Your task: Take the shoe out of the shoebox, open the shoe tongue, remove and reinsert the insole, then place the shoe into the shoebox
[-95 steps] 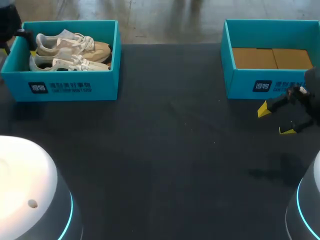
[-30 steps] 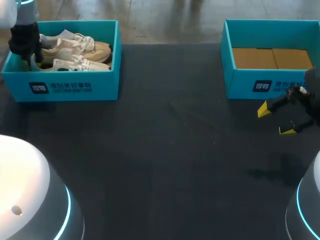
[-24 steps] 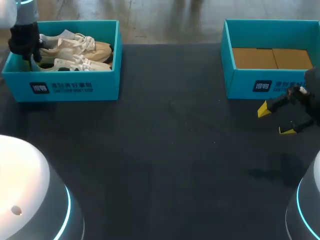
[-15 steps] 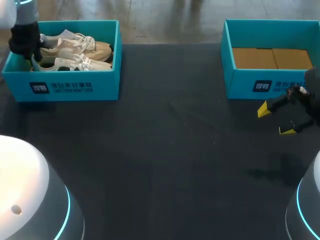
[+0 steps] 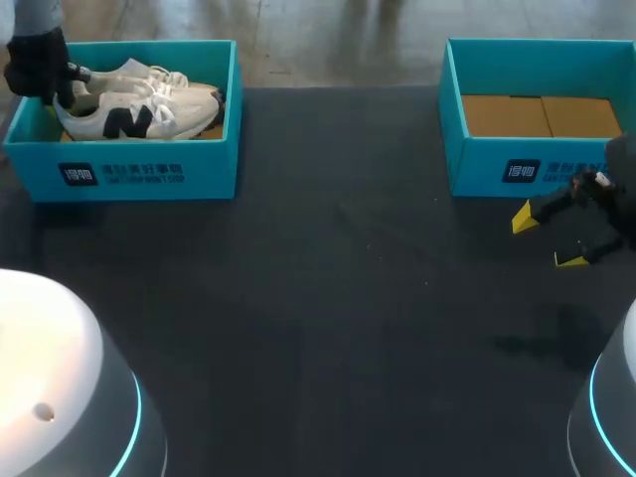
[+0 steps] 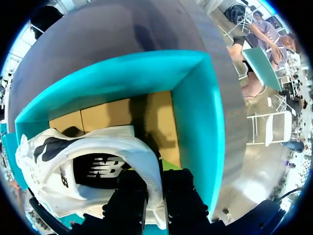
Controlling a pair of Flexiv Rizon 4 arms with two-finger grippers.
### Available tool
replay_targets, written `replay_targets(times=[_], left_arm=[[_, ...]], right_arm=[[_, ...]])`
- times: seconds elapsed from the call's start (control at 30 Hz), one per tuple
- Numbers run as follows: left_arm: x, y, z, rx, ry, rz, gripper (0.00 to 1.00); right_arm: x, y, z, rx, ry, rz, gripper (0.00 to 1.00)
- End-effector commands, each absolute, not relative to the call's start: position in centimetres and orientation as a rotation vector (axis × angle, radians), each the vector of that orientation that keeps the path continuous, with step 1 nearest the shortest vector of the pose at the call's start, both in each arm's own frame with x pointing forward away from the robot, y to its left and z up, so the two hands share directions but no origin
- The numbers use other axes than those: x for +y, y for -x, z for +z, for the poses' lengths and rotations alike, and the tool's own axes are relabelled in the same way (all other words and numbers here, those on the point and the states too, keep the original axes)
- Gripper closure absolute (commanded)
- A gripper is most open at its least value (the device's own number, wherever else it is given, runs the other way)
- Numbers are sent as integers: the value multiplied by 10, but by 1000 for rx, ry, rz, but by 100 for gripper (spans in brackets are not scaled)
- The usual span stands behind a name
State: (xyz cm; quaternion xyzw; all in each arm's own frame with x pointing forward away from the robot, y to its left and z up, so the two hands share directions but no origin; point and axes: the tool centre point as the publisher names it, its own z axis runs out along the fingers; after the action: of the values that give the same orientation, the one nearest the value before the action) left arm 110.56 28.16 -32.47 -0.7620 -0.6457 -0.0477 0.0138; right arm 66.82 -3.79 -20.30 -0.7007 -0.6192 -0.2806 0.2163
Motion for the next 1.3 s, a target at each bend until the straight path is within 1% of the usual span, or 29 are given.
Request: replay_targets(times=[0.03,0.6,0.93,1.3], left_arm=[[284,-1094,-302,-2024,2396,-180,100],[297,-1094,-235,-2051,2430,-212,100],[292,-1087,-181,-2020,2406,-354,100],[279,-1048,-143,-1985,2371,-432,100]], right_arm=[[-37,-668,-203,-1717,1945,-775,0],[-37,-668,-203,-1717,1945,-775,0],[-37,-668,-203,-1717,1945,-775,0],[-37,-668,-203,-1717,1945,-775,0]])
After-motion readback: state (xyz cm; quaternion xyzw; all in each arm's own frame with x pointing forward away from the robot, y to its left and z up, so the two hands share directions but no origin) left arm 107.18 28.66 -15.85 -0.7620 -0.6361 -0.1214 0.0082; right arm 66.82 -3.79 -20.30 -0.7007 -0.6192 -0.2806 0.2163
